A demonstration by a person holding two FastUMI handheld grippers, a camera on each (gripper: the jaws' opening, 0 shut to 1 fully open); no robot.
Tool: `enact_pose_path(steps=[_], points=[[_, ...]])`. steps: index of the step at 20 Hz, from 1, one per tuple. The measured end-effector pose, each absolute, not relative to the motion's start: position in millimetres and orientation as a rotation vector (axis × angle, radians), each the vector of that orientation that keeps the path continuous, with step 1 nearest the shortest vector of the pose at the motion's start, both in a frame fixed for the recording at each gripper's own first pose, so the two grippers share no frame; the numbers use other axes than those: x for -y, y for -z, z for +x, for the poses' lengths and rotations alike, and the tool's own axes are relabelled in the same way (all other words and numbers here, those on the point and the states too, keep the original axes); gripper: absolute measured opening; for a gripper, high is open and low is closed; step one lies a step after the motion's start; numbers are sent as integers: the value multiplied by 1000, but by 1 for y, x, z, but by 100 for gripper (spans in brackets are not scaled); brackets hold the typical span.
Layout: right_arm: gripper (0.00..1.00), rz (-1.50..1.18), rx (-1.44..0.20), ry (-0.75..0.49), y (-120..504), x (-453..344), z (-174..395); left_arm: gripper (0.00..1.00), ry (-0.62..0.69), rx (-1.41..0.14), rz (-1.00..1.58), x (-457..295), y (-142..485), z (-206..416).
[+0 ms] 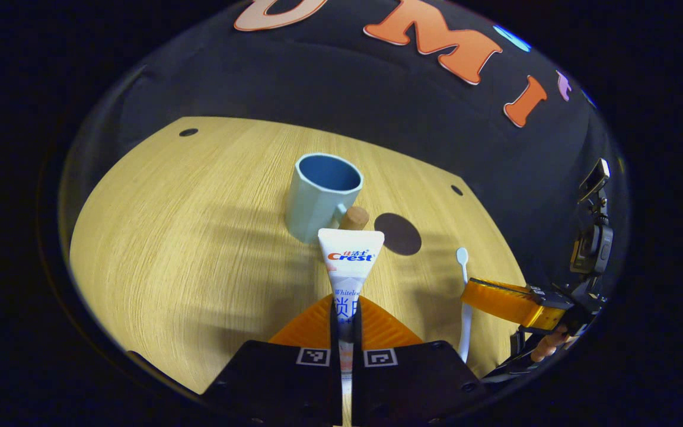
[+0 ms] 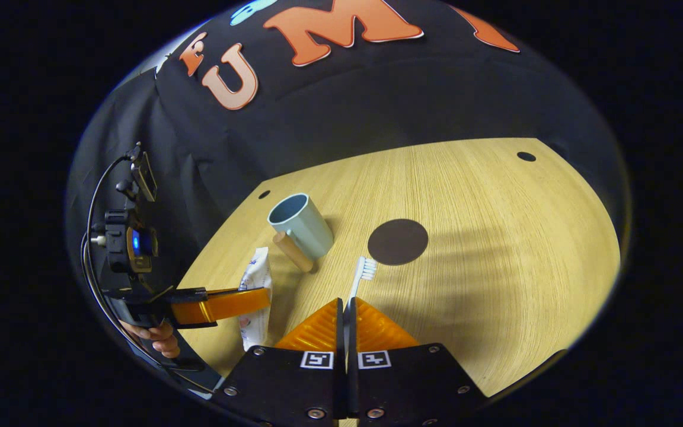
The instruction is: Put the toothbrush and toothpaste on the desktop into the cup, then pick up the cup and place it on the coaster on the desktop.
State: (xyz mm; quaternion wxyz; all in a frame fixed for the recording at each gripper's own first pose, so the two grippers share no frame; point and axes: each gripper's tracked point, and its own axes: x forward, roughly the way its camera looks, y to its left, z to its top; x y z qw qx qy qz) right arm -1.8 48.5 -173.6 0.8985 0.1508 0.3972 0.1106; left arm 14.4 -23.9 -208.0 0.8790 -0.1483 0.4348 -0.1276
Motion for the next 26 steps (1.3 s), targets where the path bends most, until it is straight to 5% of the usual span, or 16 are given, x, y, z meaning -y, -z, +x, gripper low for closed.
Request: enact_pose_path(steps=[13,26], points=[[1,386,-569,-272,98,-54,37,6,230,-491,-347,-27,120,93],[1,470,-391,-265,63,-35,112,6,130,-364,-384,-38,145,216]])
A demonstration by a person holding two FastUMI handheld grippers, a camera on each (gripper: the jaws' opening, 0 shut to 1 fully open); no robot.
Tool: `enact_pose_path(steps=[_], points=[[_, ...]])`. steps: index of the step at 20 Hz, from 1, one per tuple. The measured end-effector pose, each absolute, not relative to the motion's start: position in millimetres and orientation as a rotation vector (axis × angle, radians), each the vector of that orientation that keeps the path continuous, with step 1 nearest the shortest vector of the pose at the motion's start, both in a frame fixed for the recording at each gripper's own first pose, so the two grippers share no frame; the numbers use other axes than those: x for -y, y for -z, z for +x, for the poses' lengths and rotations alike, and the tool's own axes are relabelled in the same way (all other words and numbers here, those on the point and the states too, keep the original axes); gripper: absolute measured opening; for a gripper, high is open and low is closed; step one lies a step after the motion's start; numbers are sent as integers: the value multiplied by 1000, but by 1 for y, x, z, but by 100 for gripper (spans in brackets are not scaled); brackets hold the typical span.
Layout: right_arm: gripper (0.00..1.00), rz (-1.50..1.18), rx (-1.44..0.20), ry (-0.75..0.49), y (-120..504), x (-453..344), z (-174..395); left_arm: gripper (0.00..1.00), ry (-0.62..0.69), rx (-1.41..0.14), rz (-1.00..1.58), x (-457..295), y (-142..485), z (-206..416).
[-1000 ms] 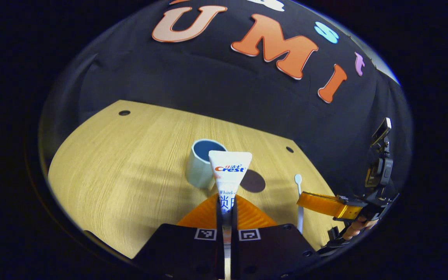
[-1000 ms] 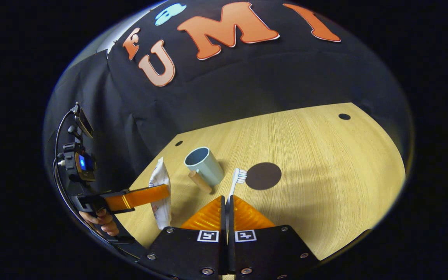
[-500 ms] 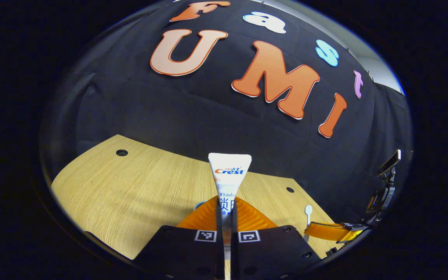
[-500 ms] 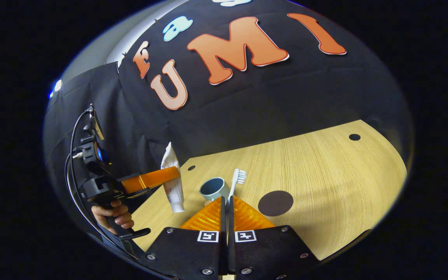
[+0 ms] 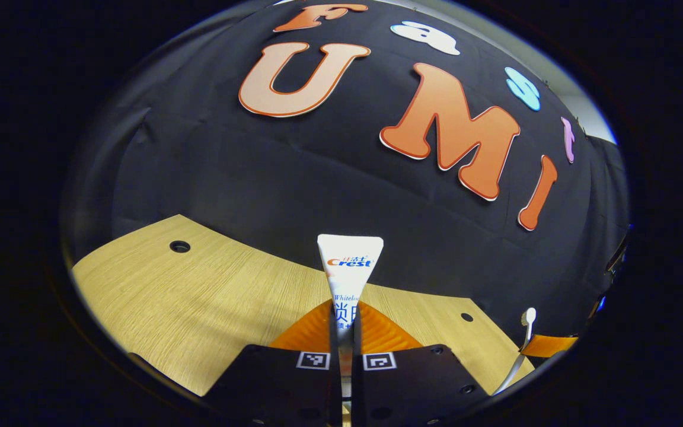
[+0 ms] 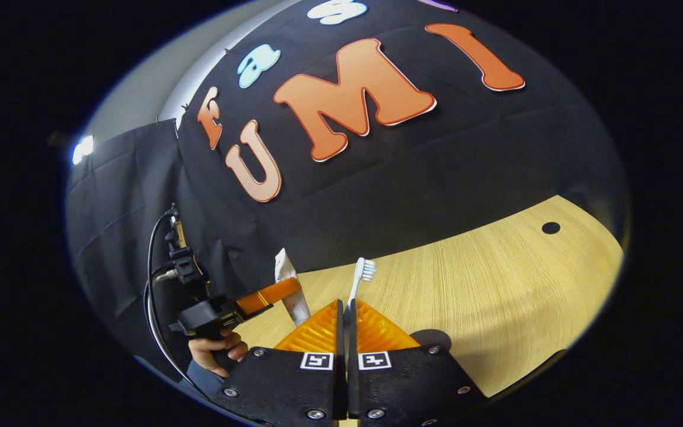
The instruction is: Put the toothbrush and toothpaste on the desktop into the cup, then pick up the cup and place it on the coaster on the desktop.
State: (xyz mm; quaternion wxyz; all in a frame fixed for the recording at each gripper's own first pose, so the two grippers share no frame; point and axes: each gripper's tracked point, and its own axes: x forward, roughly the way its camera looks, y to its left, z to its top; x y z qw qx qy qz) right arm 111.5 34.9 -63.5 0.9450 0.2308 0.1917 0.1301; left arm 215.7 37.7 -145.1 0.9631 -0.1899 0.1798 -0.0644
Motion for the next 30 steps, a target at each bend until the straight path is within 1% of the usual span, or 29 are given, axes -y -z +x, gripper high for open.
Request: enact_pose_path(steps=[4,8,11,13,16,17,18,19,20,21,22,23,24,27,30], points=[[1,490,-362,-284,61,-39,128,6,113,-424,-407,-38,176,219],[1,496,-334,-303,63,-46,142,5,106,-439,-407,-32,197,214],[1,486,-327,-293,68,-47,151,9,105,-463,-362,-26,204,204],[1,490,-315,-302,65,-51,154,12,132,-468,-358,-21,199,194],[1,475,-292,-308,61,-56,158,29,149,-490,-347,-13,208,180],[1,471,-284,-312,58,-58,159,31,149,-493,-333,-15,207,172],[1,468,-273,-316,55,-61,160,41,150,-472,-322,-17,202,169],[1,465,-260,-319,54,-63,162,43,160,-442,-315,-18,193,166],[1,462,-249,-318,52,-66,165,55,172,-412,-310,-19,183,163],[1,463,-235,-320,49,-67,167,65,177,-389,-301,-20,174,157],[1,465,-217,-323,47,-72,168,86,169,-369,-284,-26,169,148],[1,467,-199,-327,44,-75,172,93,155,-354,-266,-32,165,143],[1,463,-177,-329,42,-79,175,96,138,-335,-248,-39,159,136],[1,435,-99,-315,37,-83,186,96,96,-273,-230,-63,140,121],[2,433,-51,-320,39,-94,196,96,55,-244,-229,-86,136,106]])
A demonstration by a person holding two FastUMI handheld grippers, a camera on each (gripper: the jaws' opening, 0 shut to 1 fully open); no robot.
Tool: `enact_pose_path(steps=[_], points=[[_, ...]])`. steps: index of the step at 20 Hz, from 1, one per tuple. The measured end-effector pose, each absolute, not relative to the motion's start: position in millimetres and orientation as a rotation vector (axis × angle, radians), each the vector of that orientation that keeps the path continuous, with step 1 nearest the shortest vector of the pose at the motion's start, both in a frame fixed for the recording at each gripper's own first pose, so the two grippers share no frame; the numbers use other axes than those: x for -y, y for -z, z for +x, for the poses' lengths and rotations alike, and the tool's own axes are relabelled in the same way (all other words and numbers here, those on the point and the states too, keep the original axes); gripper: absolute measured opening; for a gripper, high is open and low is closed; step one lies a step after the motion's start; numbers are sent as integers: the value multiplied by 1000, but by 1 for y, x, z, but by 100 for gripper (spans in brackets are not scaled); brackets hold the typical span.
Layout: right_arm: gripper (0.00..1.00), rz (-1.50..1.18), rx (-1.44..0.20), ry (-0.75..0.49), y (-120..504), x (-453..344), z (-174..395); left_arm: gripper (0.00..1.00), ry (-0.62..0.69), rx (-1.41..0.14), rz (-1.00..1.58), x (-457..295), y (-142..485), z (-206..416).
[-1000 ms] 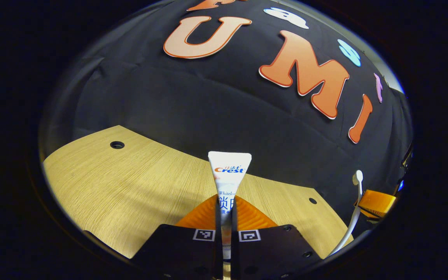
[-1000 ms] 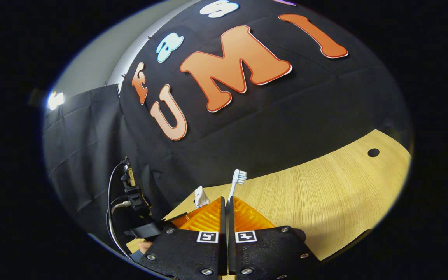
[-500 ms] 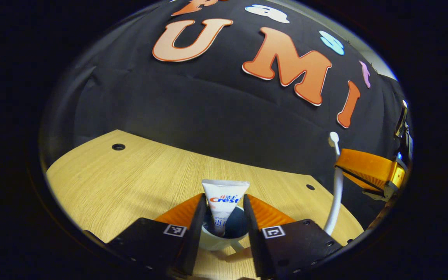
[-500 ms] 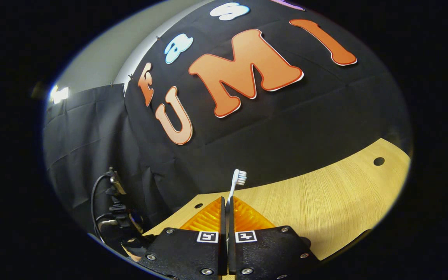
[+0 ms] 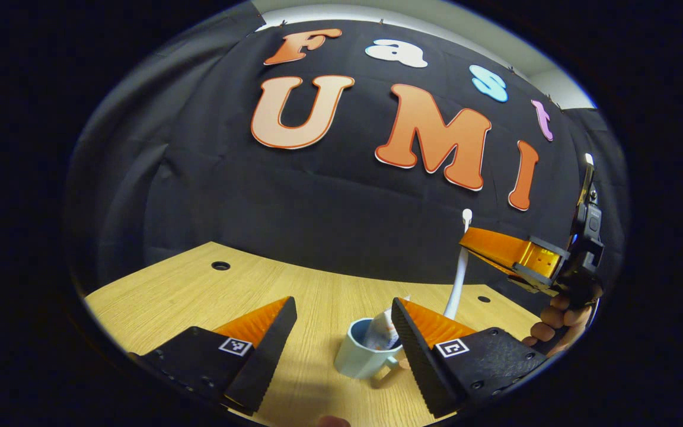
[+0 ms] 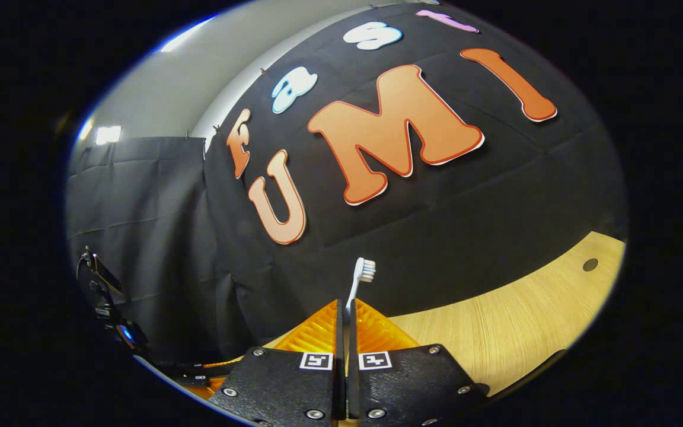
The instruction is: Put the toothbrush and toothpaste on the desktop into the cup, then pick up the cup and place it on the coaster on the desktop.
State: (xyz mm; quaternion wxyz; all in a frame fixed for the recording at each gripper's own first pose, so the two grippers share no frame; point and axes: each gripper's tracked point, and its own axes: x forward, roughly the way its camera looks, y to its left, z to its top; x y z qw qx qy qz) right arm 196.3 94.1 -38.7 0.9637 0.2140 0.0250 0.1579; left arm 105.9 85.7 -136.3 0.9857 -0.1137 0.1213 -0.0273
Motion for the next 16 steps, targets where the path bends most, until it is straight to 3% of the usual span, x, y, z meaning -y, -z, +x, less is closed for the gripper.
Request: enact_pose_path(steps=[16], points=[[2,317,34,-254,90,-125,218,96,-56,-257,-235,-137,165,81]])
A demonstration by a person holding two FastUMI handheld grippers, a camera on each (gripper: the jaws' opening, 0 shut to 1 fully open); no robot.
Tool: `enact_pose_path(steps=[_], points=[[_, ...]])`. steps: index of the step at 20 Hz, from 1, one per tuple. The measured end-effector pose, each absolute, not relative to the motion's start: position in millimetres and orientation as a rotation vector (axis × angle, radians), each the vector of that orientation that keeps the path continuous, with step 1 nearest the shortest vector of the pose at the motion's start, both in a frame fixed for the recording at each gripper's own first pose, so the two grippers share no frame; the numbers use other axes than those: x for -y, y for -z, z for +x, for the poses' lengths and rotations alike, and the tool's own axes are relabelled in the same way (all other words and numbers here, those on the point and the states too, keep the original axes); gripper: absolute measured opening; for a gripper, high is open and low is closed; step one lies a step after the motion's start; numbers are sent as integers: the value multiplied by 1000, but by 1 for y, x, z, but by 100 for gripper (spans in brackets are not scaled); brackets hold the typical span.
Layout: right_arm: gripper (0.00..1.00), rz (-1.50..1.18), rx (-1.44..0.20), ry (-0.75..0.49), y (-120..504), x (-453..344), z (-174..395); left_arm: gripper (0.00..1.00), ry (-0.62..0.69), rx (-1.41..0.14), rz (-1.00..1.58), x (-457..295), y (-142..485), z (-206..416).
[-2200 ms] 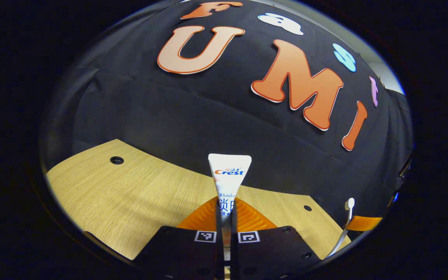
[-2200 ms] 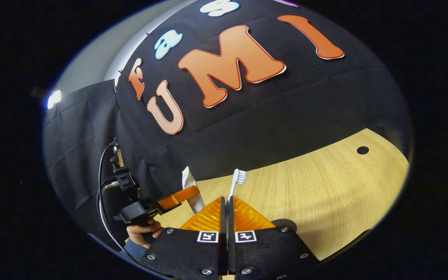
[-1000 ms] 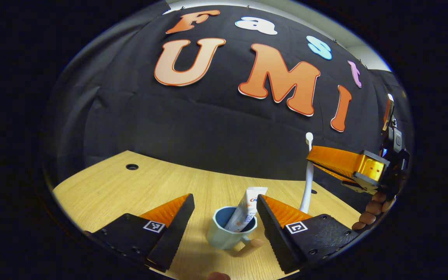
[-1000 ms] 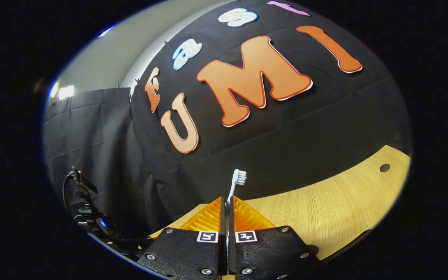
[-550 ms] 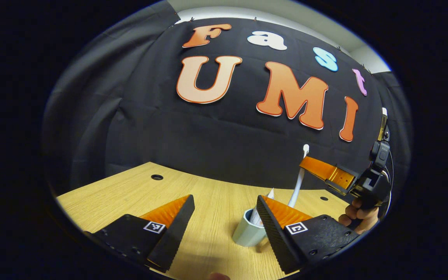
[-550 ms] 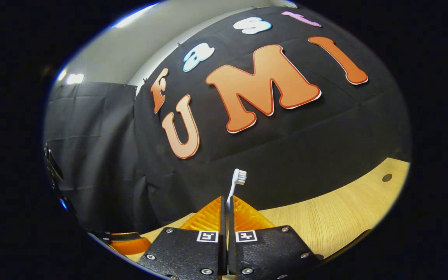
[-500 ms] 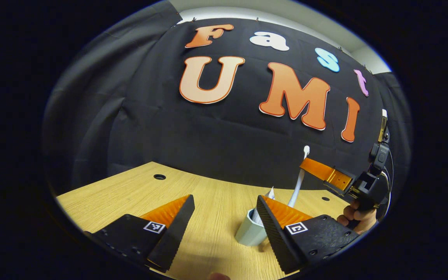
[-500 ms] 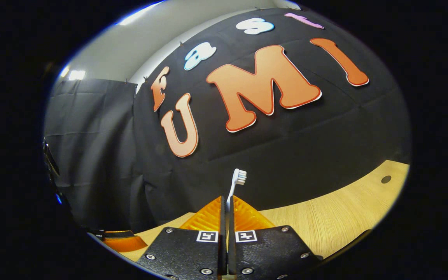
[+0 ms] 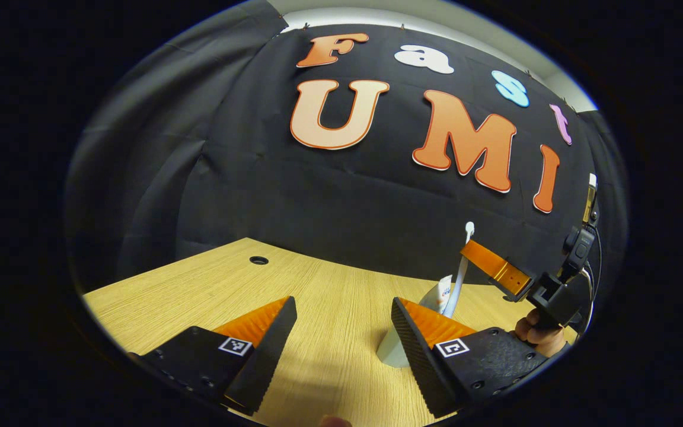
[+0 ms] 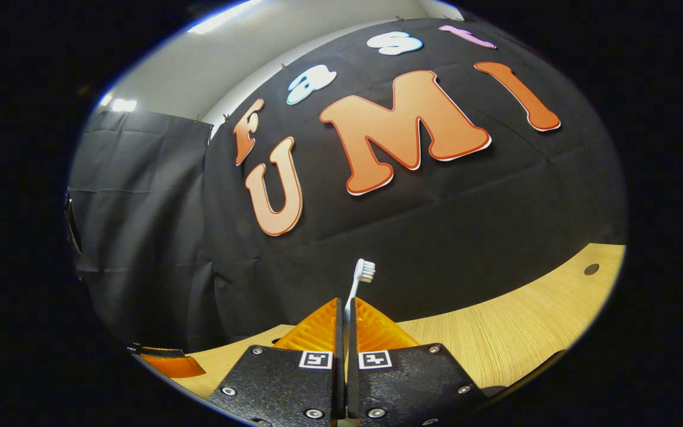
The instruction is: Put the toothbrush and toothpaste on the desktop into the cup, then pick up the cup and place it on the coaster on the desktop.
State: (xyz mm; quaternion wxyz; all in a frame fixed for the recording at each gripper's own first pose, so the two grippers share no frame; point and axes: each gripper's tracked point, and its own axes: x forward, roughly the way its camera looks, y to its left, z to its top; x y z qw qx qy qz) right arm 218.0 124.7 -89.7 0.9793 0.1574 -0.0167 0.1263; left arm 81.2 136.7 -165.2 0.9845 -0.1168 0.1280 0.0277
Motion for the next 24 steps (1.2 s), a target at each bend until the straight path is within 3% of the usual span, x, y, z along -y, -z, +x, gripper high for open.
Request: enact_pose_path(steps=[11,16,18,20,24], points=[[2,174,165,-244,93,-128,192,96,-61,-289,-233,-130,177,73],[7,71,108,-335,99,-143,177,96,-25,-295,-211,-114,173,74],[25,54,56,-376,107,-142,157,96,2,-312,-199,-100,173,74],[35,54,26,-409,102,-136,141,96,43,-328,-194,-81,169,71],[74,52,104,-401,57,-103,117,96,122,-389,-196,-43,164,67]])
